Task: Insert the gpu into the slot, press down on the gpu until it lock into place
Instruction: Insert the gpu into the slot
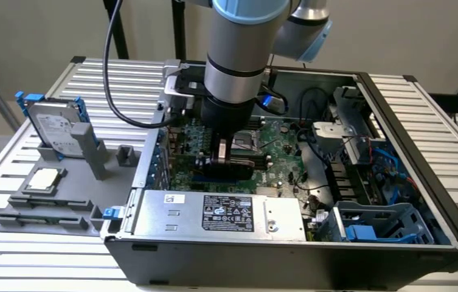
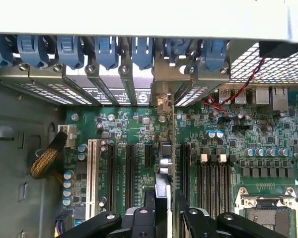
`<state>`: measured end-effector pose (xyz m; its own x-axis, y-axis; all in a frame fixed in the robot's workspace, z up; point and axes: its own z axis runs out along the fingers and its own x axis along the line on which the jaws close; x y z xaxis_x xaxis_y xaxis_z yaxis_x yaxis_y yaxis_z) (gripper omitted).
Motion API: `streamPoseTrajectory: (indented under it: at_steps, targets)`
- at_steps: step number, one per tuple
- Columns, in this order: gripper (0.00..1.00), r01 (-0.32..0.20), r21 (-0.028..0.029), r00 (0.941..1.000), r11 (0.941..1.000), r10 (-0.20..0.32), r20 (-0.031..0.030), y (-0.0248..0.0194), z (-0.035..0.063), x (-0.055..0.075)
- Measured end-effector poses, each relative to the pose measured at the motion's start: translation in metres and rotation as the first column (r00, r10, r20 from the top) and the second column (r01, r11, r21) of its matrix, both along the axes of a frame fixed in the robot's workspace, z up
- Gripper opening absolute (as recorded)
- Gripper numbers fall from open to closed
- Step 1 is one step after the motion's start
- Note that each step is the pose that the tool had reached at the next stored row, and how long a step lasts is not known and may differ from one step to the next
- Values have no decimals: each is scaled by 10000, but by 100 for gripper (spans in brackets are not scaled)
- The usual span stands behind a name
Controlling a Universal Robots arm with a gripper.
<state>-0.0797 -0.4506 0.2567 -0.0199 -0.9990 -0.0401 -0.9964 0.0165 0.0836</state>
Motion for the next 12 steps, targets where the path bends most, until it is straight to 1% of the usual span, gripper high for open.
streamPoseTrajectory:
  at_steps: [12]
  targets:
    - [26, -65, -4, 10000, 10000, 65, -8, 0, -45, -1]
